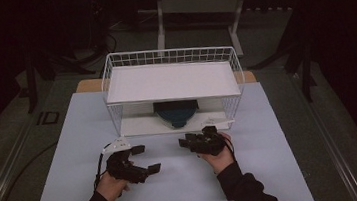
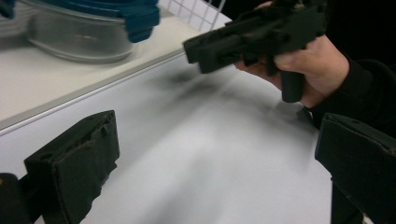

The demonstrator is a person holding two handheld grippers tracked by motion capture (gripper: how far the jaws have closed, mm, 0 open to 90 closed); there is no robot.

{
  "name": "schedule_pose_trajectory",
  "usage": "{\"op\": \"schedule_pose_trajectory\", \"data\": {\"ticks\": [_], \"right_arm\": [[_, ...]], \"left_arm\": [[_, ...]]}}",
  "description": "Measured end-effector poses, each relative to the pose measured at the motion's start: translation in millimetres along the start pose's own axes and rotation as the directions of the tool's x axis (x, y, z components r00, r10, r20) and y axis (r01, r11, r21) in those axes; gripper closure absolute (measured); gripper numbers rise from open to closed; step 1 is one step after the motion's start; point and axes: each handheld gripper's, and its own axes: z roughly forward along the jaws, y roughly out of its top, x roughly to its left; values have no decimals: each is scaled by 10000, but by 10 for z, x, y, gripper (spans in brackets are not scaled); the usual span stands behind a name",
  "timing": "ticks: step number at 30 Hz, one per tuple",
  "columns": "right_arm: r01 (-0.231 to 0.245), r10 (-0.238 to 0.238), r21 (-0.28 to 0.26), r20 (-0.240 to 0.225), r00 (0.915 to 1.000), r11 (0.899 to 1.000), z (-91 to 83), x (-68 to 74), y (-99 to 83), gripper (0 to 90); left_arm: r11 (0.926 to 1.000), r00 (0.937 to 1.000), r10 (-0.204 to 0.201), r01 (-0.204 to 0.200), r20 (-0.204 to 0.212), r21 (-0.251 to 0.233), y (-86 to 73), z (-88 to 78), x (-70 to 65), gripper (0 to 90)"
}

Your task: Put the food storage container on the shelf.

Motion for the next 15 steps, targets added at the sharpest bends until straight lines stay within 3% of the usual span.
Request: {"op": "schedule_pose_trajectory", "data": {"ticks": [5, 9, 15], "right_arm": [[404, -405, -87, -46, 9992, 9991, -254, 80, -205, 245], [241, -242, -326, -33, 9997, 9992, -425, 72, -304, 206], [258, -258, 27, 254, 9993, 9997, -481, 39, -428, 211]], "left_arm": [[9991, 9987, 418, -417, 297, -63, -23, -12, -71, 1], [9988, 9984, 492, -493, 273, 56, -38, 0, -83, 1], [9989, 9982, 463, -467, 393, 89, -53, 22, -85, 1]]}}
